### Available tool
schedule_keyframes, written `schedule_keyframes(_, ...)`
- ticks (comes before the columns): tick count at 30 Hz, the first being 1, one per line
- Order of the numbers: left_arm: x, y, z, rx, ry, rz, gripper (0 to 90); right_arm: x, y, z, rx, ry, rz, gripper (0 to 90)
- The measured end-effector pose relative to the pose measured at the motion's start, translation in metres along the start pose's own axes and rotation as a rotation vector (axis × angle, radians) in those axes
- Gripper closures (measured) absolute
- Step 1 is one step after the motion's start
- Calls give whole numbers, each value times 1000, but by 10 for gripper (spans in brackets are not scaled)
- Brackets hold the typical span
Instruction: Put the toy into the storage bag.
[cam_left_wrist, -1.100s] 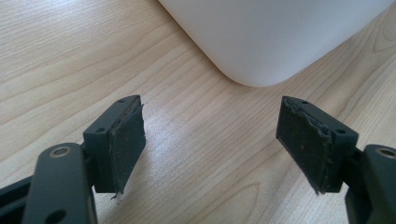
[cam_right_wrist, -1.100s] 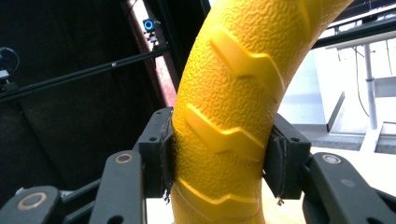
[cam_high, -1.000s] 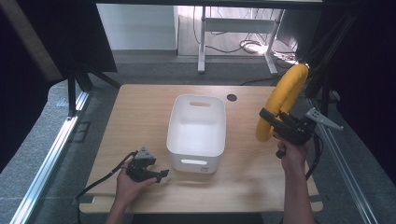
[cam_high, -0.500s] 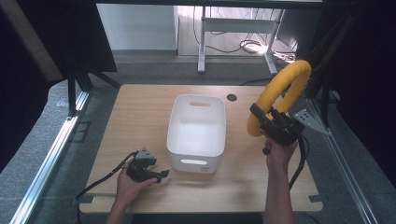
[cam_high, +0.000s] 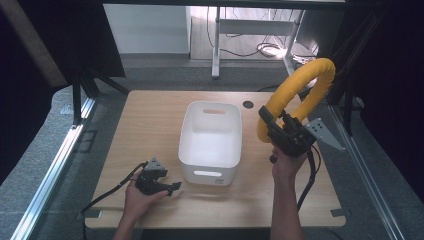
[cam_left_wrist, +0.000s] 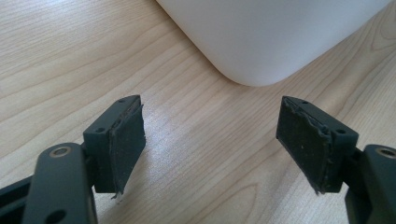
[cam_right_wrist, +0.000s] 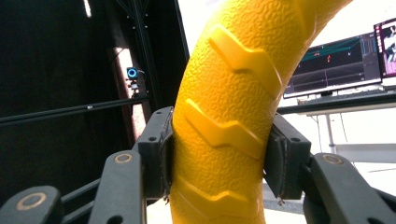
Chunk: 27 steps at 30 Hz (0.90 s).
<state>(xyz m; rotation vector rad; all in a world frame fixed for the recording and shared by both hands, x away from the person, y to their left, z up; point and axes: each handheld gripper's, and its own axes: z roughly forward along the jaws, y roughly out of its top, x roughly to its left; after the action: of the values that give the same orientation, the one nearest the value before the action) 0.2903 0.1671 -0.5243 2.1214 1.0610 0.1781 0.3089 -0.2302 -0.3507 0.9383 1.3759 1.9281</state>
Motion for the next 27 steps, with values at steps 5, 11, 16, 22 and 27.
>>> schedule_keyframes(5, 0, 0, 1, 1, -2, -1, 240, 13, 3, 6, -7, 10, -24, 503)
schedule_keyframes(11, 0, 0, 0, 1, -1, -3, 239, 27, 6, 15, -24, 35, -26, 503)
schedule_keyframes(16, 0, 0, 1, 2, -3, -2, 239, 40, 8, 22, -27, 67, -28, 502)
schedule_keyframes(22, 0, 0, 0, 1, 0, 0, 239, 51, 6, 32, -22, 99, -27, 502)
schedule_keyframes(27, 0, 0, 0, 2, -3, -1, 239, 56, 5, 38, -16, 116, -20, 502)
